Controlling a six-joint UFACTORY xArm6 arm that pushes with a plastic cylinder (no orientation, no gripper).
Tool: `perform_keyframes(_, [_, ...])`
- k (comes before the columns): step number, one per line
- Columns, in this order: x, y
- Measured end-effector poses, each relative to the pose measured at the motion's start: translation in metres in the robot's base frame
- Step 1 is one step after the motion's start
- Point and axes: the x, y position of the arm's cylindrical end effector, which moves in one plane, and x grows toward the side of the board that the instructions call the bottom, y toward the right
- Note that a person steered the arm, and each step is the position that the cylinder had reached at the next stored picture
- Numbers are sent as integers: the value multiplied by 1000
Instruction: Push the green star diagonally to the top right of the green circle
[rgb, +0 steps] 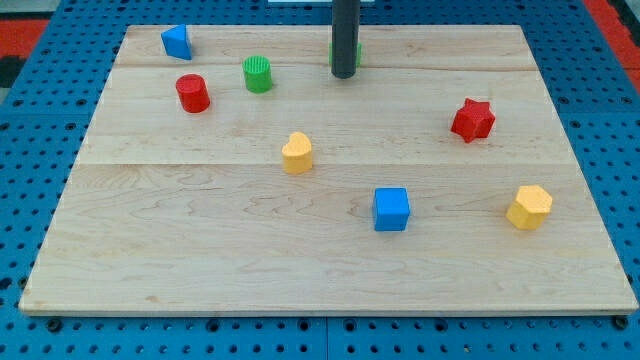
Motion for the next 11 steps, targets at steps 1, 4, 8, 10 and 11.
perform_keyframes(1, [-16,1])
perform_keyframes(4, [-37,77])
perform_keyframes(8, [-48,66])
perform_keyframes(10, [-39,21])
perform_keyframes(11, [-39,23])
